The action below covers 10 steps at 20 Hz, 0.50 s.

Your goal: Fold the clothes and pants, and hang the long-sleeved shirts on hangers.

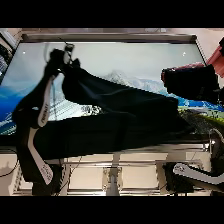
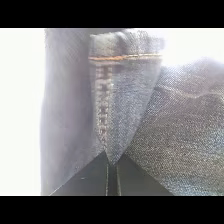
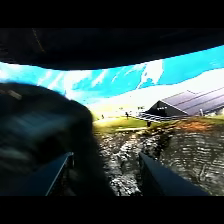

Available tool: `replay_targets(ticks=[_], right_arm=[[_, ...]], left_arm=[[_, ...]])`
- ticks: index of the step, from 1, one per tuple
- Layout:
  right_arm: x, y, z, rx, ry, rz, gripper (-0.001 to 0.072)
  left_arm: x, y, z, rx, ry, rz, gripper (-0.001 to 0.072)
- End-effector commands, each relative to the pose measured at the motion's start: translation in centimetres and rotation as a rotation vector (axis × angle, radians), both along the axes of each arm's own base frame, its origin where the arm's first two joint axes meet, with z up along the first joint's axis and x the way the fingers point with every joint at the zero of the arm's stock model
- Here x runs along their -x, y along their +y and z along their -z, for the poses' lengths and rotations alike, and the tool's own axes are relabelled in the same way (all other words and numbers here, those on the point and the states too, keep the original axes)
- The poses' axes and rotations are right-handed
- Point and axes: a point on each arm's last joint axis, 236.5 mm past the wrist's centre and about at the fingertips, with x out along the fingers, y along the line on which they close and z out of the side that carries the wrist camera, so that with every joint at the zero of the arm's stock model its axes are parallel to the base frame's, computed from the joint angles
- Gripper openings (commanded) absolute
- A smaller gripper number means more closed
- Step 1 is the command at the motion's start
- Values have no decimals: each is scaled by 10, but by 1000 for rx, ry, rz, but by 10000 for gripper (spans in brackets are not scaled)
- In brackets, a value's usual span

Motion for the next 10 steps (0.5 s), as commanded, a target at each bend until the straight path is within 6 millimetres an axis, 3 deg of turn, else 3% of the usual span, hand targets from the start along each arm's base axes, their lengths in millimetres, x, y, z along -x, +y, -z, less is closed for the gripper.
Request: replay_targets(ticks=[1,3,8,9,10], right_arm=[[0,6,0,-24,2,-4,478],[-2,10,-1,-44,-8,-4,478],[-2,12,-1,-53,-7,-5,478],[-2,12,-1,-53,-7,-5,478],[-2,12,-1,-53,-8,-5,478]], left_arm=[[27,55,-41,39,27,-138,24],[40,67,-42,104,66,-179,25],[57,66,-12,197,166,-197,33],[58,66,-6,197,181,-198,57],[58,65,-1,198,191,-199,152]])
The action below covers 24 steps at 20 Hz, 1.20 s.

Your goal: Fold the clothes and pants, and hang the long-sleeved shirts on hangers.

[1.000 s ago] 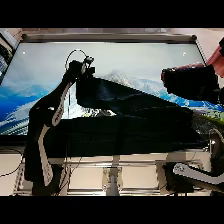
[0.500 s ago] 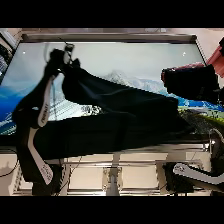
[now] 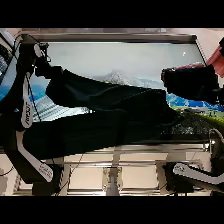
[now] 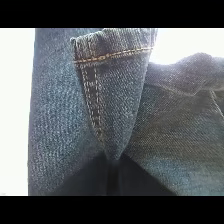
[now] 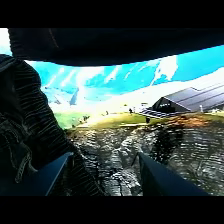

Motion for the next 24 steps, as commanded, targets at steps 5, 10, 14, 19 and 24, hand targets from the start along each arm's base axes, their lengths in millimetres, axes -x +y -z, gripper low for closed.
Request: replay_targets(ticks=[5,10,14,19,24], right_arm=[[-1,1,0,-5,-2,-1,478],[-1,2,0,-5,-2,-1,478],[-1,2,0,-6,-3,0,478],[-1,2,-1,-9,-5,4,477],[-1,2,-1,-13,-5,9,478]], left_arm=[[8,-4,34,51,86,-4,182],[-1,-1,49,47,76,-7,207],[-38,-1,40,42,-87,-6,364],[-48,1,66,37,-87,-8,367],[-45,25,80,-54,-59,-51,366]])
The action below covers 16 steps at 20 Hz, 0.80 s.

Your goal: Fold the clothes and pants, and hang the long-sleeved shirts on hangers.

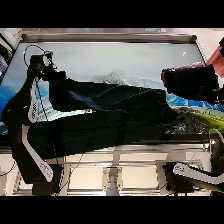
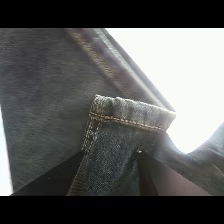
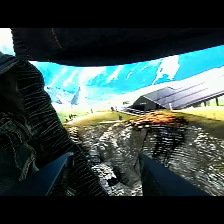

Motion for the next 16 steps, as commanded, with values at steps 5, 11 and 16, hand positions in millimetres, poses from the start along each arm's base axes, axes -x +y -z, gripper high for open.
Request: replay_targets(ticks=[5,11,16], right_arm=[[-3,4,-2,-21,-15,6,478],[-3,5,-2,-25,-14,5,477],[-2,14,-2,-61,-6,-6,477]], left_arm=[[1,3,19,-11,27,-16,286],[19,19,-12,-71,58,-32,22],[63,108,-128,-402,18,-184,23]])
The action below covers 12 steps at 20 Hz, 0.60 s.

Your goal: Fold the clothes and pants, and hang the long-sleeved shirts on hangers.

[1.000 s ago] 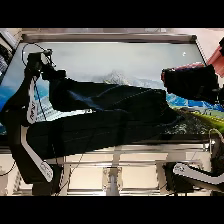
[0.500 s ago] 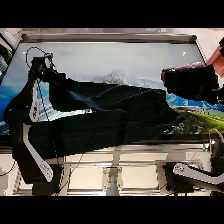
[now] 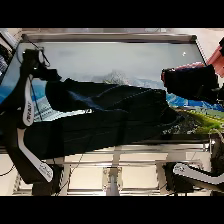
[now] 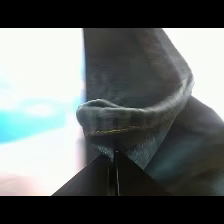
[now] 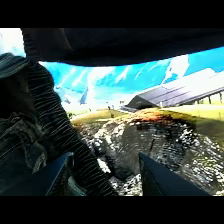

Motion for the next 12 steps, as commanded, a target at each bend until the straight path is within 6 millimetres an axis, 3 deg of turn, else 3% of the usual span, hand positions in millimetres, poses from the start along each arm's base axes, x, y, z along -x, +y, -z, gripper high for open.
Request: replay_targets(ticks=[1,4,8,12], right_arm=[[0,8,0,-20,3,-13,478],[-5,20,0,-18,3,-50,477],[-23,57,8,6,-1,-177,476],[-61,90,40,45,-27,-278,443]], left_arm=[[43,61,-74,-196,-2,-127,22],[93,92,-90,-182,86,-261,23],[156,107,-73,-137,311,-395,23],[175,107,-51,-138,382,-381,23]])
